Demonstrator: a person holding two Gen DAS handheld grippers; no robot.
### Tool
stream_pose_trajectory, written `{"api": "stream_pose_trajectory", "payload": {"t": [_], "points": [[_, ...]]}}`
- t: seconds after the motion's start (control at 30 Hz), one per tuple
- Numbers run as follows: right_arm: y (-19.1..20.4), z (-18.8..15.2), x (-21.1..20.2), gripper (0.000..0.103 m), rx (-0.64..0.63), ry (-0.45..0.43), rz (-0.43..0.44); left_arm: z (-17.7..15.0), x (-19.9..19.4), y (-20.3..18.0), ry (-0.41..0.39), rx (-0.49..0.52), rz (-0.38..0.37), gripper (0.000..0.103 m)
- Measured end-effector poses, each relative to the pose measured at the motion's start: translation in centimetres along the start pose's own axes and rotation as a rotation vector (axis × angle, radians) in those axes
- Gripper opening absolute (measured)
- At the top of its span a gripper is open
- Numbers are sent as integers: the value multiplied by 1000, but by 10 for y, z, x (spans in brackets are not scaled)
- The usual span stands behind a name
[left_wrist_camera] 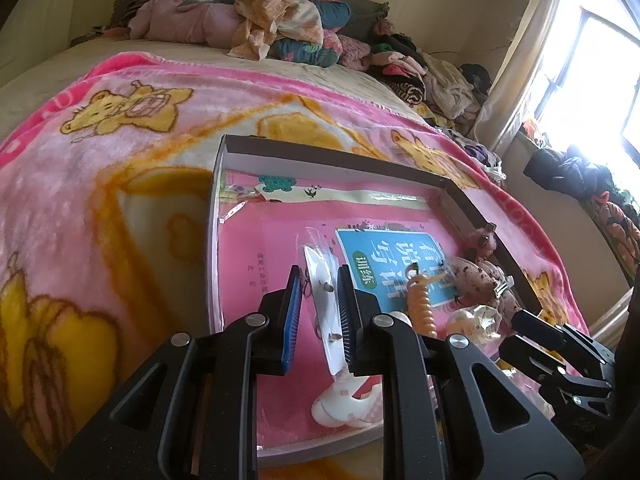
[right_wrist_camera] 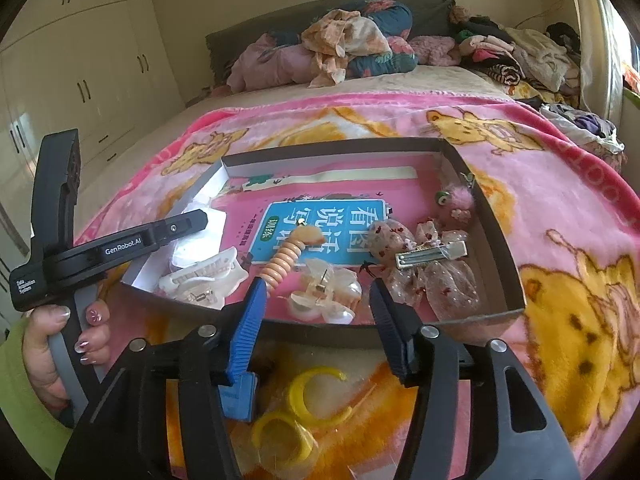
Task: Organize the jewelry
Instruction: 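Open the left tool over the box while the right tool releases the bottle, then withdraw both open tools from the box back over the blanket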
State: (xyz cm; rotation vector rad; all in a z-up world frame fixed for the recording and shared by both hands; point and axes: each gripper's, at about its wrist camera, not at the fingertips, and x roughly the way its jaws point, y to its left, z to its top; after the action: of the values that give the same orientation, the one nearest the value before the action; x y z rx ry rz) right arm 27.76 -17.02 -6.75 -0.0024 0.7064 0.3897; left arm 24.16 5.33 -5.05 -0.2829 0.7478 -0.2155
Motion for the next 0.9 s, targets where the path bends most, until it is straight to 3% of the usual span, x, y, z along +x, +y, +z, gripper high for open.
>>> {"api": "stream_pose_trajectory", "payload": {"t": [0.37, 0.63, 0.77, 0.9], "points": [[-4, -3, -28, 73, 32, -59, -13, -5, -23, -7, -35, 26, 15, 41], [-8, -4, -52, 75, 39, -104, -28, -10, -48, -21, -82, 59, -9, 64], [-10, -6, -65, 76, 38, -126, -39, -12, -64, -31, -115, 80, -44, 85], [-12, -9, -75, 78, 41, -145, -46, -14, -75, -40, -140, 103, -56, 91]]}}
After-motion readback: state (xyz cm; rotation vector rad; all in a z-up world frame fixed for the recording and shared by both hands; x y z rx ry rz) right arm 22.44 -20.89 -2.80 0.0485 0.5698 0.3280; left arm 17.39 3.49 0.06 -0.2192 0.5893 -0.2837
